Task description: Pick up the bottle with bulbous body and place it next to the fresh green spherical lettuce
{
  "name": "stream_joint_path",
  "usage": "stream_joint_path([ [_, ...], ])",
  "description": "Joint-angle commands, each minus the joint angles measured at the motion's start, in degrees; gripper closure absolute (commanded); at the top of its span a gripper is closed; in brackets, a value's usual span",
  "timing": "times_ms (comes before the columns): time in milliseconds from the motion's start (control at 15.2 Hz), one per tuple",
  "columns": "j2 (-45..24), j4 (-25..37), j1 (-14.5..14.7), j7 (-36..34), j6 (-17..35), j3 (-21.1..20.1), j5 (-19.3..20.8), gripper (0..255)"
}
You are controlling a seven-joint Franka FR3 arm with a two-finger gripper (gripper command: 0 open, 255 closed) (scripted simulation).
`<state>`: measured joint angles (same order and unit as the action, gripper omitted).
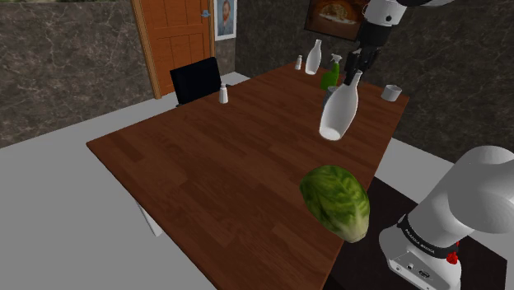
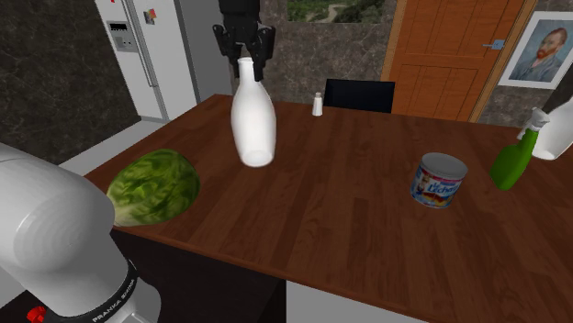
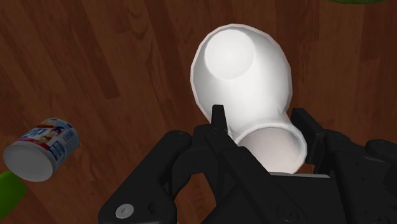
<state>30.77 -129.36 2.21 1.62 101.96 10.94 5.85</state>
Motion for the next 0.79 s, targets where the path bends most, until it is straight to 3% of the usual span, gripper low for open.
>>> stream_joint_path([
  [0, 0.23, -1.70, -0.06, -0.06, 1.53, 0.08, 0.11, 255],
  [726, -0.32, -9.75, -0.31, -0.19, 10.12, 0.76, 0.62, 255],
])
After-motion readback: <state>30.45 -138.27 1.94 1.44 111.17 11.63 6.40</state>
